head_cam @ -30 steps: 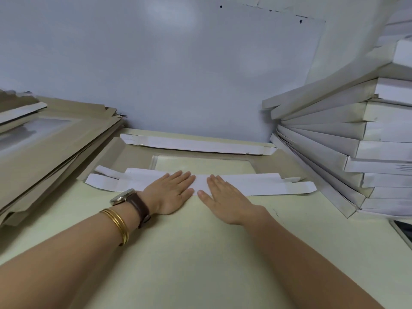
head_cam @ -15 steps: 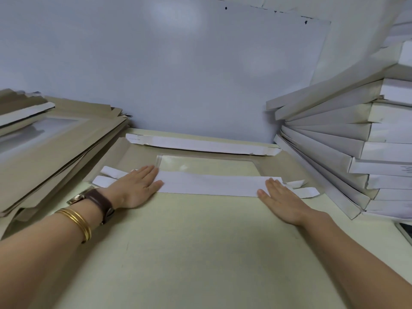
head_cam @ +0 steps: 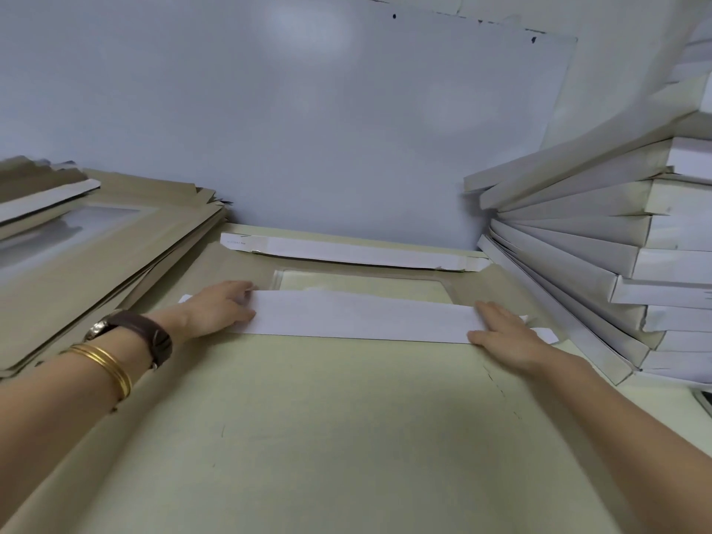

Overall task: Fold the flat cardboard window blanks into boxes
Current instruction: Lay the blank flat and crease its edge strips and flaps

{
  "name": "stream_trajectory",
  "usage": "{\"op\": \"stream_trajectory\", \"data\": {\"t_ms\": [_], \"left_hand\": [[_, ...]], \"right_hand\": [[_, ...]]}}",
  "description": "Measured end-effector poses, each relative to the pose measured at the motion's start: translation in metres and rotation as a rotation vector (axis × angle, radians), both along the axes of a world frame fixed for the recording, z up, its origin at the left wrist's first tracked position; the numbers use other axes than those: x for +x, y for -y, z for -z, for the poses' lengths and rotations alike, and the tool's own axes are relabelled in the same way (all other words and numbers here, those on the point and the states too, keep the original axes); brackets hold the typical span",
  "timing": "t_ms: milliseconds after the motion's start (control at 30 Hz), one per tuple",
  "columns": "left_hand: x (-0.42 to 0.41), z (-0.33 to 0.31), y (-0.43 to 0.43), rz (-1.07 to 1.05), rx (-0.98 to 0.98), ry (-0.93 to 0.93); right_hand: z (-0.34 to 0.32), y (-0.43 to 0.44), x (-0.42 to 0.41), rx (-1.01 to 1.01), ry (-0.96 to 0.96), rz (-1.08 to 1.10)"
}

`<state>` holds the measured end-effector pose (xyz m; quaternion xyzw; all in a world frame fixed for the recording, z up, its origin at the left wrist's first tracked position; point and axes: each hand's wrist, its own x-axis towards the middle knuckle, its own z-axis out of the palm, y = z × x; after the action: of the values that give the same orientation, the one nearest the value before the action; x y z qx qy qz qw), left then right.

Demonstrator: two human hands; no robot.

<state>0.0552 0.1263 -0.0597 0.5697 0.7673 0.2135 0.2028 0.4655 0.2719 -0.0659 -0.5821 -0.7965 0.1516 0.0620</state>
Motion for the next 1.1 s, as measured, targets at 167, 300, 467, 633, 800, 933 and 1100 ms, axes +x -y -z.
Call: {"op": "stream_trajectory", "data": {"t_ms": [167,300,467,633,800,933,1100], "left_hand": [[0.006,-0.013,-0.008,-0.023,-0.048,0.092],[0.008,-0.019,-0.012,-0.016,-0.073,0.017],[0.010,-0.027,-0.010,0.049,-0.065,-0.127],[0.011,-0.025,-0.009,0.043,-0.061,-0.121],[0.016,-0.028,-0.008,0.004,-0.039,-0.145],[0.021,-0.031,-0.008,-0.006,0.069,-0.443],[0.026,-0.032,-0.002,0.038,0.278,-0.728]], "right_hand": [[-0.016,-0.002,-0.008,0.002,0.044,-0.056],[-0.023,-0.007,-0.013,0.020,0.152,-0.058],[-0.024,-0.010,-0.010,0.055,0.212,-0.058],[-0.022,-0.011,-0.010,0.045,0.174,-0.076],[-0.022,-0.012,-0.009,0.081,0.116,-0.109],[-0.023,-0.014,-0.008,0.246,0.158,-0.107],[-0.025,0.000,-0.001,0.503,0.187,-0.090]]}}
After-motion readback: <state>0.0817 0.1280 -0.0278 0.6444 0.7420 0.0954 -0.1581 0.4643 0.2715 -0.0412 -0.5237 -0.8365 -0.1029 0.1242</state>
